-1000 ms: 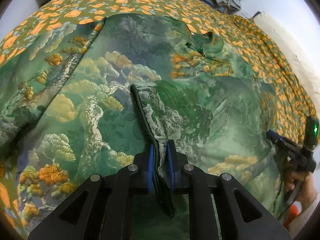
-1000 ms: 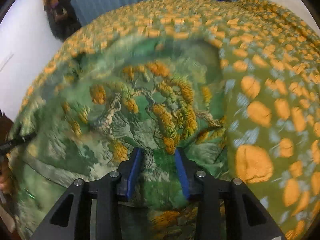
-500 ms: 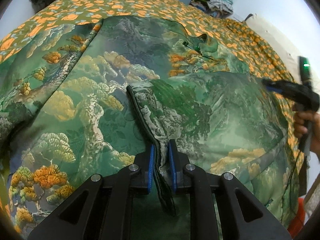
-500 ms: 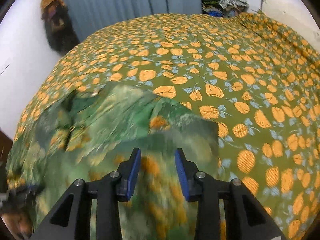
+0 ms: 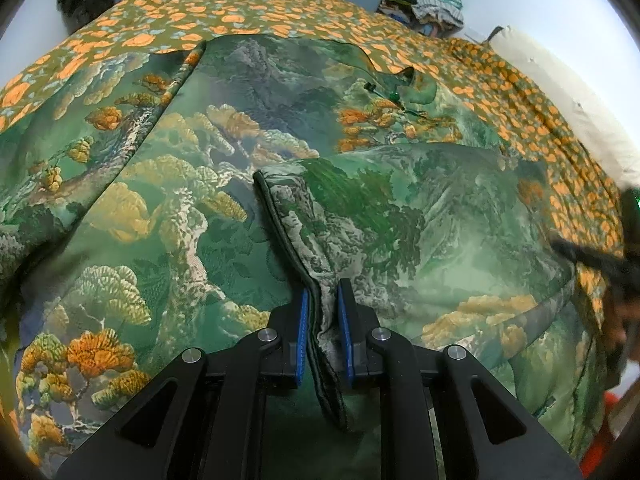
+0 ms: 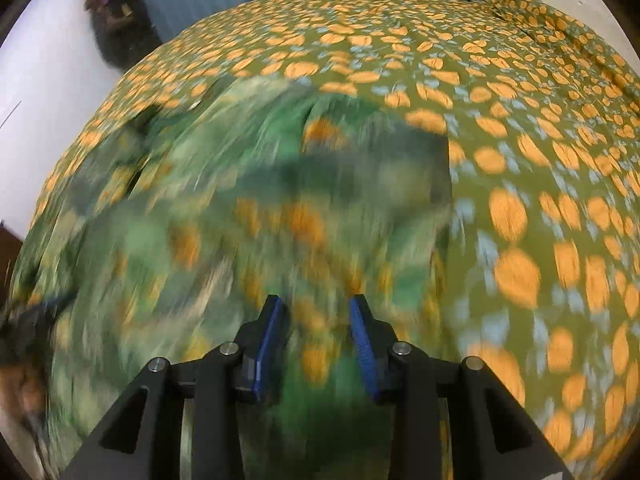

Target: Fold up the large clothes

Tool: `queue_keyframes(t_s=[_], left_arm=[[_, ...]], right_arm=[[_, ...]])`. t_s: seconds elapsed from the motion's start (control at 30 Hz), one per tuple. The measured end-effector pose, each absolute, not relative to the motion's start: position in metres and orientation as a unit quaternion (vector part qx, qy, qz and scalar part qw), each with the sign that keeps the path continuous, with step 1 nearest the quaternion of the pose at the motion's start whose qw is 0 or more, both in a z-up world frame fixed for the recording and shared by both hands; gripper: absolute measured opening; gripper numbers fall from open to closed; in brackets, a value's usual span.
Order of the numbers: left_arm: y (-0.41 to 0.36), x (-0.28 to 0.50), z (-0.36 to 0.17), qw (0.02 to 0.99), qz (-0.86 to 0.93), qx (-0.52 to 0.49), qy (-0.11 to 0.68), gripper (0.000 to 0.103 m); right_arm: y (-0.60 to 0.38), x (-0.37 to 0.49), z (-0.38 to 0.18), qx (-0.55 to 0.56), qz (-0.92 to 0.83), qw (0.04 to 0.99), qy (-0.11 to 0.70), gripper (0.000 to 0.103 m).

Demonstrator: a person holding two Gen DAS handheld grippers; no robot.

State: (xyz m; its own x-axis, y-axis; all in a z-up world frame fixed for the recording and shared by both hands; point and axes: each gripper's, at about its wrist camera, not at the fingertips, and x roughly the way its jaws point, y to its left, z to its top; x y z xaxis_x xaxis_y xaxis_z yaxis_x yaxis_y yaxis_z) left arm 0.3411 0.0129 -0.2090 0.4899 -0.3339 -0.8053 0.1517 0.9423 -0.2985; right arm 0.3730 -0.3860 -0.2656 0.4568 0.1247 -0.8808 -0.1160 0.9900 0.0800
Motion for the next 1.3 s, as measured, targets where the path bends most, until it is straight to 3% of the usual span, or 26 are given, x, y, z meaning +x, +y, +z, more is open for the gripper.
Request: queue_keyframes(t_s=[0.27,0.37,0.53,0.57,0.6,0.83,1.0,1.3], left_arm=[[0.004,0.341,-0.206,0.863,-0.122,-0.054,0.488,0.016],[0.001,0.337,-0.198,0.865,-0.111,-0.027,0.488,0.021],[0.012,0.303,-0.173,0.868,-0.086,0.0,0.488,0.075],[0.019,0.292,-0.166,0.868,-0.093,-0.007,0.488,0.077],[0.025,0.284,-0.162,0.866,-0.101,-0.012,0.489,0.079],[0.111,0.225,-0.132,0.877,-0.052,-0.025,0.478,0.088],[0.211,0.221,-0.133,0.875,0.039,-0.147,0.459,0.092],[0.347,0.22,-0.191,0.808,0.201,-0.369,0.412,0.092]], right_arm=[[-0.38,0.353,-0.286,0.009,0.046,0.857,0.513,0.034],[-0.38,0.352,-0.284,0.03,0.027,0.862,0.505,0.036],[-0.375,0.312,-0.26,0.018,-0.006,0.889,0.457,0.04],[-0.374,0.301,-0.254,0.018,-0.011,0.893,0.45,0.046],[-0.373,0.284,-0.247,0.03,-0.009,0.894,0.447,0.061],[-0.352,0.18,-0.209,0.071,0.033,0.919,0.386,0.063],[-0.319,0.141,-0.212,0.041,0.049,0.921,0.384,0.064],[-0.275,0.129,-0.213,-0.017,0.1,0.919,0.38,0.064]])
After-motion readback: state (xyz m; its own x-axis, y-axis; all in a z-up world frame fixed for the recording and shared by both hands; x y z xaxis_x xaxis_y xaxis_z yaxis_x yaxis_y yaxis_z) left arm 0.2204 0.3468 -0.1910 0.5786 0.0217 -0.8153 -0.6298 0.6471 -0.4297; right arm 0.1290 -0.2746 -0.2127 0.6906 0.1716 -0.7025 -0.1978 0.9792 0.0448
